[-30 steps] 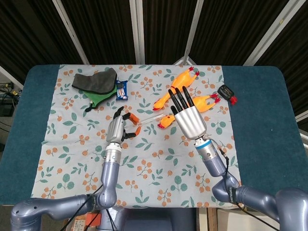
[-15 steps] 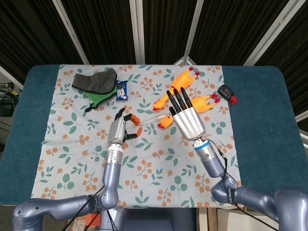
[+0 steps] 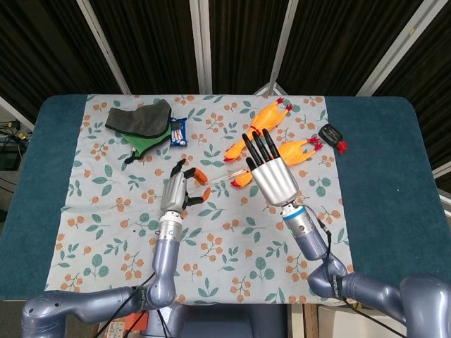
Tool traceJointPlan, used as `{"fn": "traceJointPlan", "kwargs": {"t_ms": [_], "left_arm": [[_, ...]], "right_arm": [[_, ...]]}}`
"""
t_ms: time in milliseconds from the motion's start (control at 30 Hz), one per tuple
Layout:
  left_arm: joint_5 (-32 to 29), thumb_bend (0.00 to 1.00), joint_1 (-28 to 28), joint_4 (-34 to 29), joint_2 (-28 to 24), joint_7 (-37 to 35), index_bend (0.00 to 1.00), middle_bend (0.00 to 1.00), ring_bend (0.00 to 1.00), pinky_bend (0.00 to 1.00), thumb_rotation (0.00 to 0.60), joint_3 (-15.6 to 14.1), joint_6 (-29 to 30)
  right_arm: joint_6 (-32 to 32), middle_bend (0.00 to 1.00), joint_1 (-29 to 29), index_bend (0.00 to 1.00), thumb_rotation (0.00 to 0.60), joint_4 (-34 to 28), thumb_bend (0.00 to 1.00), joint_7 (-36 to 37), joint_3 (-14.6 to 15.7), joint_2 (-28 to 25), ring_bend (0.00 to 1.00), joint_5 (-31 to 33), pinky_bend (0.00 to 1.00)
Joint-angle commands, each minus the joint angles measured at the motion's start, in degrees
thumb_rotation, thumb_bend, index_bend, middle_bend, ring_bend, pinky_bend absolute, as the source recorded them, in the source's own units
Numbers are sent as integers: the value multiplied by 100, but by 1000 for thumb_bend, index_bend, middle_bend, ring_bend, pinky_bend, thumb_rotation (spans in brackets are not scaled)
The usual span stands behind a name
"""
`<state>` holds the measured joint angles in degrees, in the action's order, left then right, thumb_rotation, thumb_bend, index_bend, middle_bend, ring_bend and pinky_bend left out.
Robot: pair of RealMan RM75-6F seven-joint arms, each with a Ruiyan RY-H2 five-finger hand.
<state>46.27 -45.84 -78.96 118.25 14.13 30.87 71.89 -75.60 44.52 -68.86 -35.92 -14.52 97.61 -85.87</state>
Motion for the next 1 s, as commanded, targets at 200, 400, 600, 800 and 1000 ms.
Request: {"fn": "traceJointPlan", "kwargs": {"t_ms": [200, 400, 600, 800, 1000], "left_arm": [[-26, 541, -29, 9, 82, -10, 662, 511, 44, 0, 600, 34, 1], [-52, 541, -51, 29, 136, -3, 663, 512, 44, 0, 600, 67, 0], [-63, 541, -65, 7, 159, 19, 663, 512, 44, 0, 600, 93, 6], [-38, 541, -63, -1, 158, 8, 663, 512, 44, 0, 600, 90, -1], [127, 541, -69, 32, 155, -79, 663, 512, 44, 0, 600, 33, -15]], "right_arm": [[0, 108, -9, 589, 600, -7, 428, -1, 19, 33, 21, 15, 0], [-3, 108, 2, 589, 600, -19, 428, -13, 21, 47, 21, 8, 0], [-8, 108, 3, 589, 600, -48, 428, -35, 9, 54, 21, 25, 0], [-15, 108, -2, 590, 600, -92, 428, -56, -1, 40, 21, 39, 0], [-21, 107, -22, 589, 600, -141, 428, -63, -14, 24, 21, 76, 0]]}}
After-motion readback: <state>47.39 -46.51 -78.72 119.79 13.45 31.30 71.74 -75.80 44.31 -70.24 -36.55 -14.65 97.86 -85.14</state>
